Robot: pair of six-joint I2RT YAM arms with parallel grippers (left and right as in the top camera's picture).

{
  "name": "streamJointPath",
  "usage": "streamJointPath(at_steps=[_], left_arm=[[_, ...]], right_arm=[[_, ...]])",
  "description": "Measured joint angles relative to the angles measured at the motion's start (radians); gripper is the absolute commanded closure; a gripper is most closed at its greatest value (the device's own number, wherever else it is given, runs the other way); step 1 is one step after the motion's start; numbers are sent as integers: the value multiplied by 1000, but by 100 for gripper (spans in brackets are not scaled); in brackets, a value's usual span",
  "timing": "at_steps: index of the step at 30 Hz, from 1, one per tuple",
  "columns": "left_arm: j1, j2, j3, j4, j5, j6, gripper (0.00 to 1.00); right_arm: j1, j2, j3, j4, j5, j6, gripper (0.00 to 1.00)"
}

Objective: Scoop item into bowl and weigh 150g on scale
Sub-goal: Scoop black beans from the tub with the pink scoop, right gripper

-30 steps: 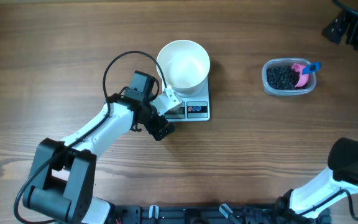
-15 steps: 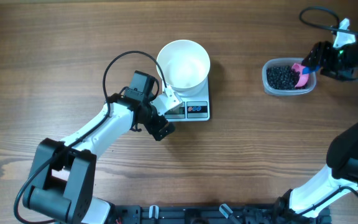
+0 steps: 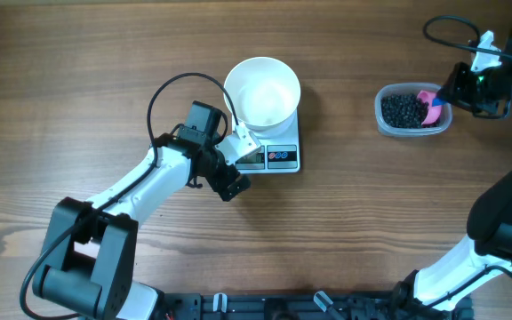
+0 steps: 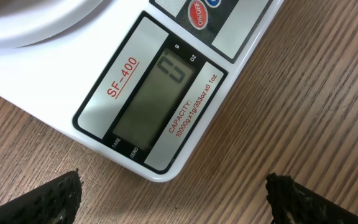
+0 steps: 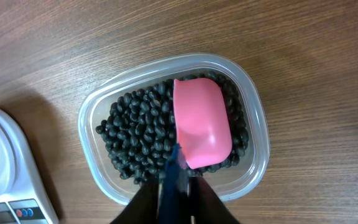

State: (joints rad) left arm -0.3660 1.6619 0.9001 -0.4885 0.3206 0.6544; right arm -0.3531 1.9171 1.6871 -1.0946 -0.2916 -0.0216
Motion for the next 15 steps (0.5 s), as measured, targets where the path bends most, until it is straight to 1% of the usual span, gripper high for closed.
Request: streamJointPath(at_steps=[10,12,15], left_arm=[[0,0,0,0,0,0,0],[0,0,0,0,0,0,0],[0,0,0,0,0,0,0]], right_arm=[[8,0,-1,28,-1,-2,96],[22,0,-2,22,-1,-2,96],[85,0,-2,10,16,-2,96]])
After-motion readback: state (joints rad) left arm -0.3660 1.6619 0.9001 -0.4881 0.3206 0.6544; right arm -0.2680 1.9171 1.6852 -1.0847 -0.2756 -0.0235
